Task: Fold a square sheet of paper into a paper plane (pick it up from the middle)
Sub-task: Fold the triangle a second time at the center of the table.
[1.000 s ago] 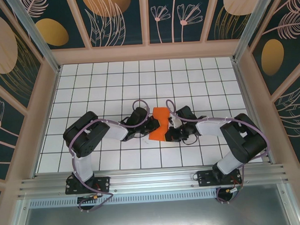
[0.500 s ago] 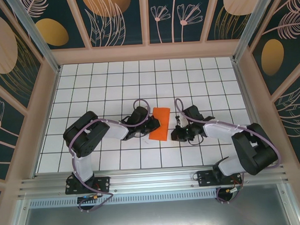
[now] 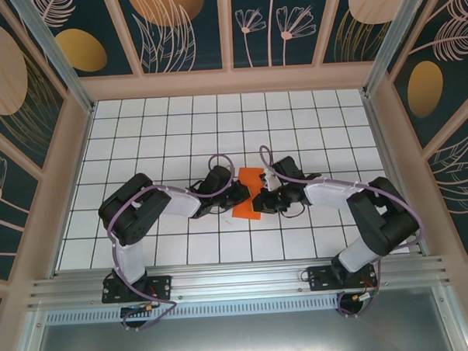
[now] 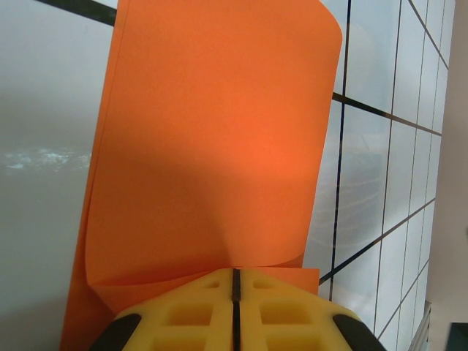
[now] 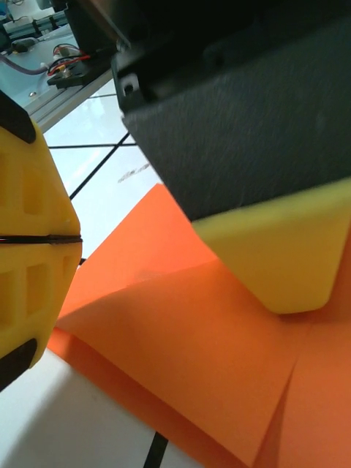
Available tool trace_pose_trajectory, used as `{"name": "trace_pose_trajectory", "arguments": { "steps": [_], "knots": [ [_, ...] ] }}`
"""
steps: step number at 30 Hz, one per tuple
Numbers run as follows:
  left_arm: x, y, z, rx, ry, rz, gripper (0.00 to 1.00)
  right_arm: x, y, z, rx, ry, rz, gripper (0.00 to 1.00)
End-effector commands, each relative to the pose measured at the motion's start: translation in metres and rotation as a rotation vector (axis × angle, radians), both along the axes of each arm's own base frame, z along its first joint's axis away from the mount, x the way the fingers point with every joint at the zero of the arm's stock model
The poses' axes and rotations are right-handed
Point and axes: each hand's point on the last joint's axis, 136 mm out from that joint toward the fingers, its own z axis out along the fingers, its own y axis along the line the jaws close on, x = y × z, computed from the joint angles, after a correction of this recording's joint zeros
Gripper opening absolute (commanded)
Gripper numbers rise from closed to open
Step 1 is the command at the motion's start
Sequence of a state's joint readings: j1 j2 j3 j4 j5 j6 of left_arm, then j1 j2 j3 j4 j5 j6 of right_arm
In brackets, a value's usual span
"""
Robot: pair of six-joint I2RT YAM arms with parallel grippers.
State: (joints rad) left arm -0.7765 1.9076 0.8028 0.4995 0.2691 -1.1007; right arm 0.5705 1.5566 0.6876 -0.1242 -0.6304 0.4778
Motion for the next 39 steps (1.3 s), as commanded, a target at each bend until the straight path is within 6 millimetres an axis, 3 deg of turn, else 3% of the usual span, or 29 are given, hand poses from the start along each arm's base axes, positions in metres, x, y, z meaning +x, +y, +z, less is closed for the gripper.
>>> {"name": "trace_pose_trajectory", "arguments": {
  "steps": [1,10,17,23,30,39],
  "knots": [
    [-0.001,0.014,-0.021,0.084,0.027,0.026,0.11,0.006,0.002,-0.006,-0.008,-0.008,-0.004,0.1],
    [0.003,0.011,-0.007,0.084,-0.005,0.01,0.13,-0.015,-0.032,-0.055,-0.169,0.083,-0.029,0.08],
    [0.008,0.007,0.029,0.061,-0.068,-0.008,0.2,-0.026,-0.036,-0.062,-0.161,0.105,-0.033,0.07],
    [-0.009,0.003,0.041,-0.011,-0.029,-0.043,0.12,-0.022,-0.033,-0.06,-0.149,0.097,-0.039,0.07],
    [-0.027,-0.001,0.02,0.021,0.037,-0.035,0.04,-0.018,-0.032,-0.057,-0.148,0.085,-0.048,0.07],
    [-0.037,-0.004,0.004,0.08,0.07,-0.037,0.05,-0.018,-0.032,-0.058,-0.154,0.086,-0.048,0.06]
  ]
}}
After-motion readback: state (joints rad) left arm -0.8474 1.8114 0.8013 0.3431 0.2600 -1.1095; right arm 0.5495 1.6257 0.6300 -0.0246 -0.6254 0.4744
